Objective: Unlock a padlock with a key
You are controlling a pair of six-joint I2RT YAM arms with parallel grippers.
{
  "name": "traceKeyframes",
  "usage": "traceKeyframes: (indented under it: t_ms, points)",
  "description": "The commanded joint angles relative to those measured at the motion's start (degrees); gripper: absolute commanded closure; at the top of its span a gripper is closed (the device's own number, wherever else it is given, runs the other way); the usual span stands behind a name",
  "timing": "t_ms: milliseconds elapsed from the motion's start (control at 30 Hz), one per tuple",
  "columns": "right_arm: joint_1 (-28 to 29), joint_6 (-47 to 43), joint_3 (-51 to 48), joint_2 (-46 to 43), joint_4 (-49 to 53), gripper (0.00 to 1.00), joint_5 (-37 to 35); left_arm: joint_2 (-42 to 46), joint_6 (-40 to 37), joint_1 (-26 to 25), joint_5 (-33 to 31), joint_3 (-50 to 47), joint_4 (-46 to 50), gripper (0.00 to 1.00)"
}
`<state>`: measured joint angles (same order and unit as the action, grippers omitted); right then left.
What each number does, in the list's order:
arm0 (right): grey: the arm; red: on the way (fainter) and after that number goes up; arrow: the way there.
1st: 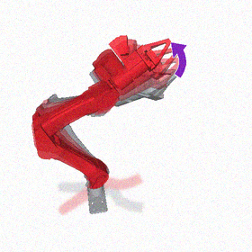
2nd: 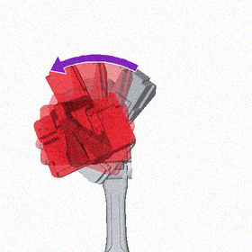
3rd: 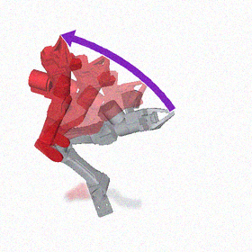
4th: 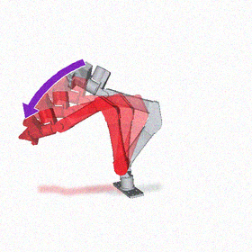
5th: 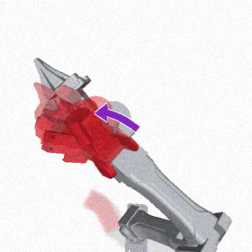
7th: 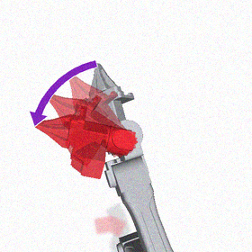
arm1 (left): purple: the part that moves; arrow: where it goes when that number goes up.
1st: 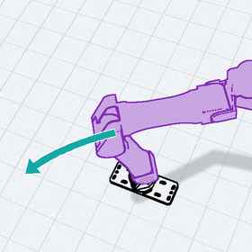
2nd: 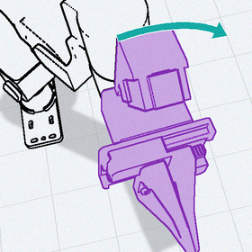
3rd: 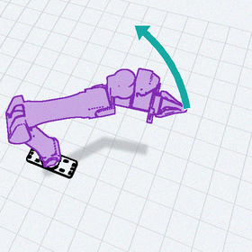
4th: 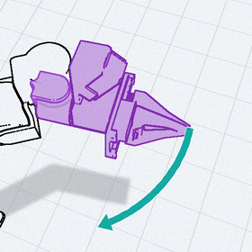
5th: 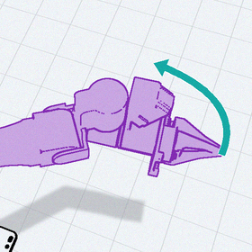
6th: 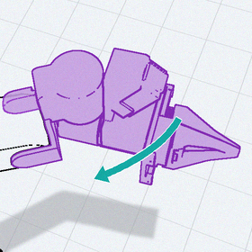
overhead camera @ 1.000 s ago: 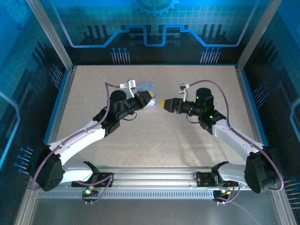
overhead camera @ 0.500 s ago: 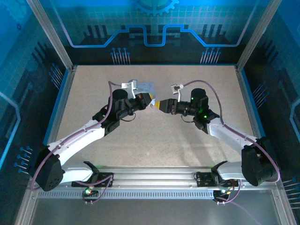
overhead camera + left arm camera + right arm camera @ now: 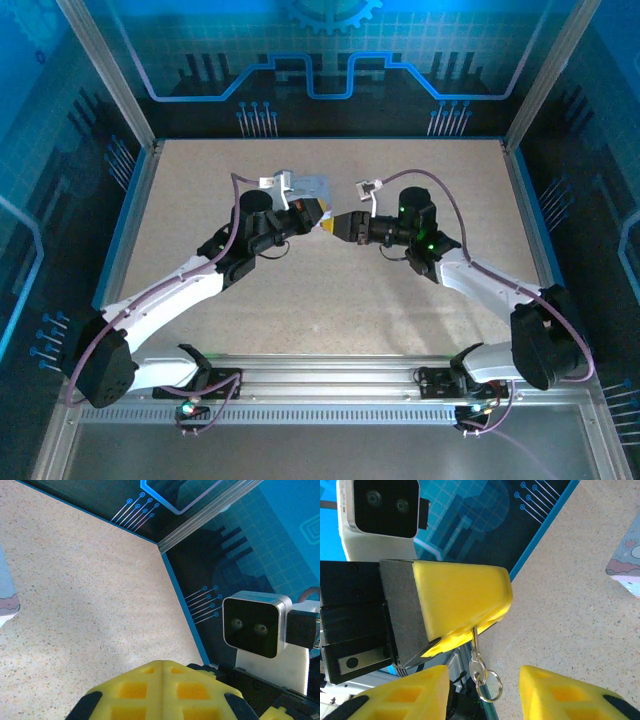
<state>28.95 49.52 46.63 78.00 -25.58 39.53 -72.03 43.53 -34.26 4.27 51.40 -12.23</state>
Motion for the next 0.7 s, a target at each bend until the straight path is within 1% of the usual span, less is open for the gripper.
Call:
traceKeyframes:
  t_ms: [0, 667]
  points:
    - [0.8, 0.0, 2.3, 0.6, -1.4, 0.61, 1.2, 1.0, 0.3, 0.5, -0.8, 1.5, 0.0, 1.00]
    - [1.8, -1.3, 3.0, 1.2, 0.7, 0.74, 2.1, 0.7, 1.8, 0.6, -0.7, 0.5, -1.5, 1.00]
